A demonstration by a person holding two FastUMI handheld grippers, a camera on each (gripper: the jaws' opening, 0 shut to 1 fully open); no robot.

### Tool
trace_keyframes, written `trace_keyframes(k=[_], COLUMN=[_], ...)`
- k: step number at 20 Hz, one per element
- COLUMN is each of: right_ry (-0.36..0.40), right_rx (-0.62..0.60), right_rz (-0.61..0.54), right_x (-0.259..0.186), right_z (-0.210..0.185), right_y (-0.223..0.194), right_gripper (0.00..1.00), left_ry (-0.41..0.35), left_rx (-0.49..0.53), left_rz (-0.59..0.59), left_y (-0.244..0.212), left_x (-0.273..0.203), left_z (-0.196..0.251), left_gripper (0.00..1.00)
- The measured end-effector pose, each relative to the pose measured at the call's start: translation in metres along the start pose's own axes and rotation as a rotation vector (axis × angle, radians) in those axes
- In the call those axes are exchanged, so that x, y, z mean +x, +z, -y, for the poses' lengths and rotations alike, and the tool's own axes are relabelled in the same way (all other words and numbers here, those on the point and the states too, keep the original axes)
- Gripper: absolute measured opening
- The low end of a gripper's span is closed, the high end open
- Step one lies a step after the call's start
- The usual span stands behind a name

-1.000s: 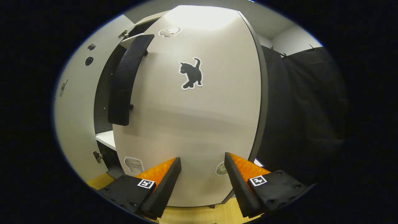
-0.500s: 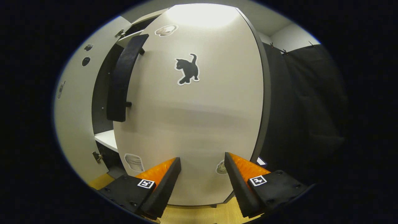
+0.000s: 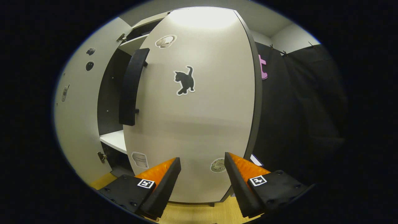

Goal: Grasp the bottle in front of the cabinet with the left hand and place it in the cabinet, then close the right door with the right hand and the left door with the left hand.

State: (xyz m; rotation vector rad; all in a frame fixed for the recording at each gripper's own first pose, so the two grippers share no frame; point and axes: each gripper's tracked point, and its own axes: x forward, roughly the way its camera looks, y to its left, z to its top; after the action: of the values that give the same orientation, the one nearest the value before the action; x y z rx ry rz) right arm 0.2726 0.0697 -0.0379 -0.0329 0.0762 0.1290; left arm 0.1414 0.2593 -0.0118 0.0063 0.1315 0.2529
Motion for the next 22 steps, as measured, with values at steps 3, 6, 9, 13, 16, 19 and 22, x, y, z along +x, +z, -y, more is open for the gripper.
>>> trace_keyframes(k=[3, 6, 9, 13, 16, 19, 22], right_ry=[-0.01, -0.006, -0.001, 0.003, -0.016, -0.041, -0.065], right_rx=[0.021, 0.033, 0.046, 0.056, 0.052, 0.056, 0.073], right_rz=[0.002, 0.006, 0.014, 0.012, 0.006, -0.007, -0.01], right_x=[-0.02, -0.041, -0.063, -0.095, -0.116, -0.137, -0.153], right_z=[0.011, 0.017, 0.021, 0.032, 0.047, 0.066, 0.082], right_y=[0.005, 0.014, 0.021, 0.022, 0.019, 0.015, 0.014], right_gripper=[0.95, 0.95, 0.95, 0.95, 0.95, 0.95, 0.95], left_ry=[-0.021, -0.039, -0.078, -0.152, -0.205, -0.255, -0.291], left_rx=[-0.007, 0.008, 0.005, 0.002, -0.003, -0.026, -0.029], left_rz=[-0.006, -0.007, -0.016, -0.03, -0.041, -0.053, -0.063], left_y=[-0.004, -0.006, -0.009, -0.015, -0.023, -0.028, -0.034], left_x=[-0.003, -0.004, -0.004, -0.004, -0.004, 0.003, 0.011], left_z=[0.013, 0.024, 0.043, 0.077, 0.103, 0.128, 0.147], left_gripper=[0.94, 0.94, 0.94, 0.94, 0.94, 0.94, 0.94])
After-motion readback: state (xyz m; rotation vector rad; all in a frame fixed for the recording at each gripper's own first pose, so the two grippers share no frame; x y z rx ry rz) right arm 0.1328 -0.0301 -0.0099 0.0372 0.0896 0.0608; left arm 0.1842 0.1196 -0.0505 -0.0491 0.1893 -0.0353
